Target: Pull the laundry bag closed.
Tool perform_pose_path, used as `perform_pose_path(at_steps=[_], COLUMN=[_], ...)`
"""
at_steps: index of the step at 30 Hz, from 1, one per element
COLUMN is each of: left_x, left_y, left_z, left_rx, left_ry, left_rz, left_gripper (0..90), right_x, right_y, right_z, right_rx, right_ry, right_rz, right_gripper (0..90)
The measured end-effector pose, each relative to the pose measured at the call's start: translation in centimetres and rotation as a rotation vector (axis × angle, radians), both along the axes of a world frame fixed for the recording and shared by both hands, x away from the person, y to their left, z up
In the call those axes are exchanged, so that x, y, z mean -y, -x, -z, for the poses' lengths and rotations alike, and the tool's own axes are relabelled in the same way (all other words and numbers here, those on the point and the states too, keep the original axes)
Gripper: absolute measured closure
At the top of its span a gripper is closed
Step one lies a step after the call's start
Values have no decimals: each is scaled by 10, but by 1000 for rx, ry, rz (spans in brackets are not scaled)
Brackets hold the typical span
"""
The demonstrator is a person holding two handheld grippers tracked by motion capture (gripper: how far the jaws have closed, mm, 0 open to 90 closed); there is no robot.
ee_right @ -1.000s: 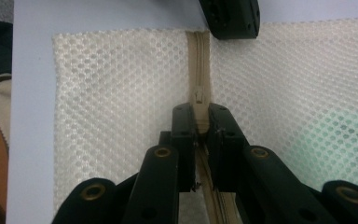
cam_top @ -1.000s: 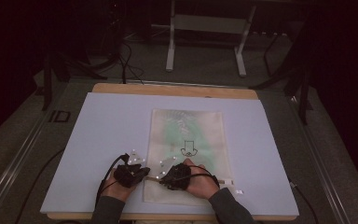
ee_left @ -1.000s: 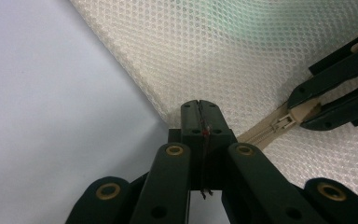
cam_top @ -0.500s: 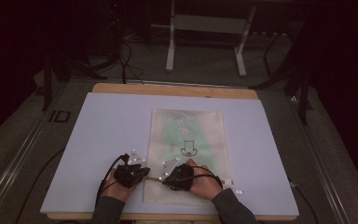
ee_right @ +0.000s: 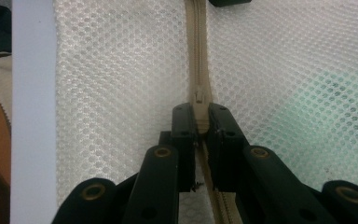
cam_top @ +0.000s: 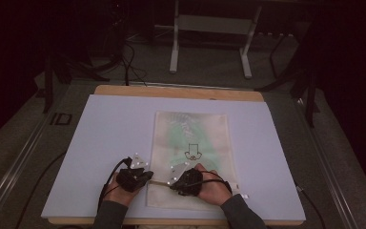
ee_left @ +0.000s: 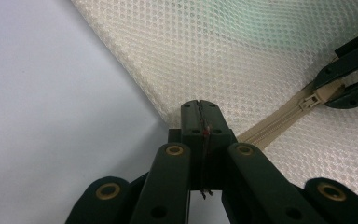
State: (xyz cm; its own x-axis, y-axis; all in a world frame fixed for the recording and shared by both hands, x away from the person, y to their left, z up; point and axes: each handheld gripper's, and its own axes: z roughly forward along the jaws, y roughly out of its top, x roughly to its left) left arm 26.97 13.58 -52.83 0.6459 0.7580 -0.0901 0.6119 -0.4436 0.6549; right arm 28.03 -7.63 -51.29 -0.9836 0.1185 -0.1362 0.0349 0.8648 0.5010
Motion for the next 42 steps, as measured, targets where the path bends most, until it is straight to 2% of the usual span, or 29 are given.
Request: perform_pose_path(at_steps=[9, 42], left_x=[-1, -2], left_y=[0, 0], left_z=[1, 1], left_rx=[-3, -10], left_ry=[13, 17], left_rz=[-4, -5], left_gripper=[895, 896], right_x=[3, 15], right_y=[0, 3], right_z=[-1, -1], right_rx=[-1, 4], right_ry=[7, 11], right_rz=[-2, 4], right_gripper=[824, 824])
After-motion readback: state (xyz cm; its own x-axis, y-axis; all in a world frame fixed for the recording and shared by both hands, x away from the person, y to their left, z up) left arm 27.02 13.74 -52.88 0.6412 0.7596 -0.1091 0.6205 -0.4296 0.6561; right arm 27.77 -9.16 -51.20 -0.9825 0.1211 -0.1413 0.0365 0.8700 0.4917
